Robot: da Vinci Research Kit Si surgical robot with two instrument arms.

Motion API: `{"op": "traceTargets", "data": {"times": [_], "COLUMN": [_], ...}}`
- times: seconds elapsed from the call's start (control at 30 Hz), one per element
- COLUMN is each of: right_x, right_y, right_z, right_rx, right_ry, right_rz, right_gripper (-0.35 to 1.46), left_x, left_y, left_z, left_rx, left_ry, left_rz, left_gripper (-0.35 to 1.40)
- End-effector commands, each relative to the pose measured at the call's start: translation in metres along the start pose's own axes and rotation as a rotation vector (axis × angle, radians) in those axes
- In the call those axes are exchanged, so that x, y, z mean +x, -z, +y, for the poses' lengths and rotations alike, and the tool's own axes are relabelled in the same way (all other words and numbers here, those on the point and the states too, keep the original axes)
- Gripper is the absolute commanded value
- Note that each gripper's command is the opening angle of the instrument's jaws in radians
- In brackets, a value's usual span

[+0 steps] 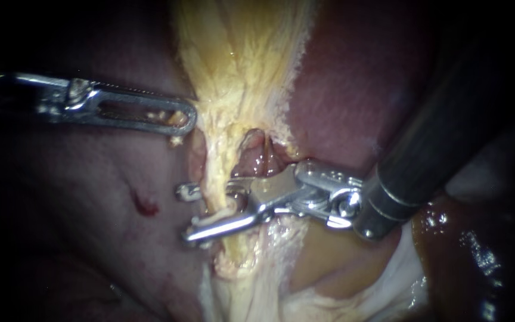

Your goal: Clipping third clip left tube

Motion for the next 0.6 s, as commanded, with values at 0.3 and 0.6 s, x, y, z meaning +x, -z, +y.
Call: {"op": "traceTargets", "data": {"times": [0.3,0.6], "right_x": [0.0012,0.0024], "right_y": [0.0015,0.0023], "right_z": [0.0007,0.0003], "right_rx": [-0.021,-0.013], "right_ry": [-0.023,-0.050], "right_rz": [0.025,0.061], "right_gripper": [0.50,0.50], "left_x": [0.0000,0.0000], "left_y": [0.0000,0.0000], "left_z": [0.0000,0.0001], "left_rx": [0.000,0.000], "left_ry": [0.000,0.000], "left_rz": [0.000,0.000], "left_gripper": [-0.35,-0.35]}}
